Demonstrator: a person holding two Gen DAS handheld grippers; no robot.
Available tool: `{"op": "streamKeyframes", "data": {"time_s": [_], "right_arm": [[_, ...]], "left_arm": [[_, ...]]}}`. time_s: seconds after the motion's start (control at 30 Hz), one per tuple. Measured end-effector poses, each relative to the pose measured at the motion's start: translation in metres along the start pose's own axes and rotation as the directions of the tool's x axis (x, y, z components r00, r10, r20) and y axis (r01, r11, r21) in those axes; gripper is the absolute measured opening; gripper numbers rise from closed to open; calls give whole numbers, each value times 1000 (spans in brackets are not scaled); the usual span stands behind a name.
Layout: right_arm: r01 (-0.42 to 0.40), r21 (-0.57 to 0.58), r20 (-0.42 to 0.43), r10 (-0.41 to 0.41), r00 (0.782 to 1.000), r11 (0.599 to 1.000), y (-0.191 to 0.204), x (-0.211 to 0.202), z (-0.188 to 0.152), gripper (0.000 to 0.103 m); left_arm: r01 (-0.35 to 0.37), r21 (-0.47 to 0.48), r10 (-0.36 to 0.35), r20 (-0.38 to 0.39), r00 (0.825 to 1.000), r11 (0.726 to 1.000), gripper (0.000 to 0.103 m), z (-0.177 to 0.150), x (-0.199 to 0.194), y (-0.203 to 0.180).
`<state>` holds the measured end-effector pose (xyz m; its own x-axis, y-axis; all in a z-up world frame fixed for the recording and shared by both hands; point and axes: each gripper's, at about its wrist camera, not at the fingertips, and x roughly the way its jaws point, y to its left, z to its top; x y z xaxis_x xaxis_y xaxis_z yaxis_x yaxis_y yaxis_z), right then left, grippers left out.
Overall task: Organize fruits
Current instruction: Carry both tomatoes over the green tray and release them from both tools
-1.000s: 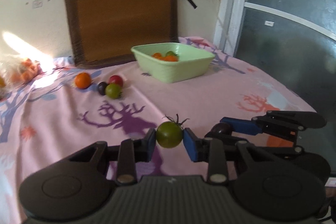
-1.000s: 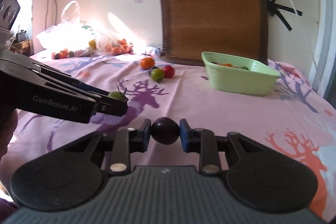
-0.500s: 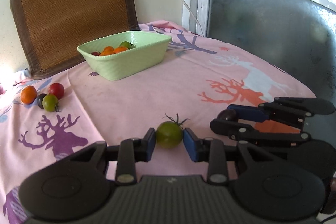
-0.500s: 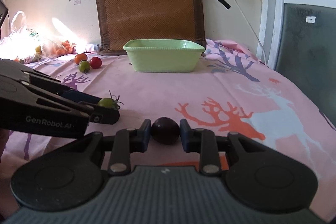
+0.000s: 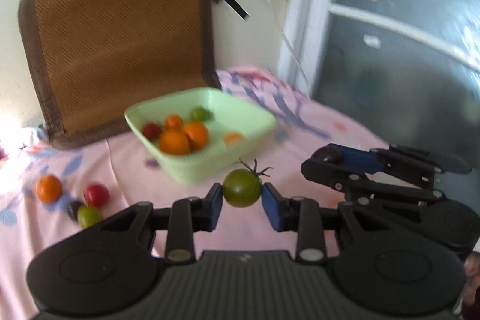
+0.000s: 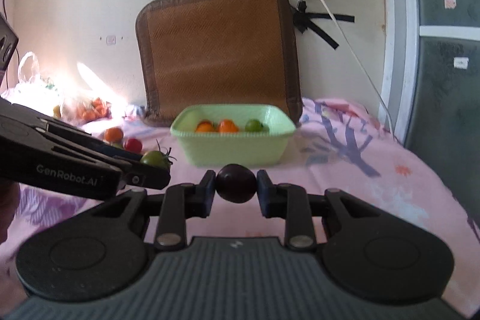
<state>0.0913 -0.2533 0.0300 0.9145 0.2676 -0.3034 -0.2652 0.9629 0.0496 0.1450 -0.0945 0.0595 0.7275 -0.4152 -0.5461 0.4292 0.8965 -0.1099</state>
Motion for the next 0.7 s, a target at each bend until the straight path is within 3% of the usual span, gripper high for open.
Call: {"op": "streamKeyframes", "data": {"time_s": [0.07,0.13,0.3,0.4,0.53,0.63,0.7], "right_arm": [[-9,29,30,8,1000,1000,-9,25,17,32],[-26,50,24,25,999,998,-15,54,27,32],[13,97,-73,-6,997,995,-26,114,26,32],[31,96,-98,-21,995,995,-27,121,18,33],[44,80,-93,-37,995,996,-25,121,16,34],[41,94,-89,-32,996,995,-26,121,18,35],[48,95,-79,-40,996,994,-25,118,22,37]], "left_arm": [[-29,-49,31,47,998,998,30,22,14,17],[-7,-85,12,50,999,996,30,40,34,32],[-3,-162,-5,-50,999,987,30,49,83,55],[-12,-137,3,-62,998,991,31,40,89,53],[-30,-122,22,-64,998,992,40,33,89,52],[-31,-129,24,-54,998,991,49,35,82,54],[-35,-135,31,-25,999,990,49,39,67,56]]}}
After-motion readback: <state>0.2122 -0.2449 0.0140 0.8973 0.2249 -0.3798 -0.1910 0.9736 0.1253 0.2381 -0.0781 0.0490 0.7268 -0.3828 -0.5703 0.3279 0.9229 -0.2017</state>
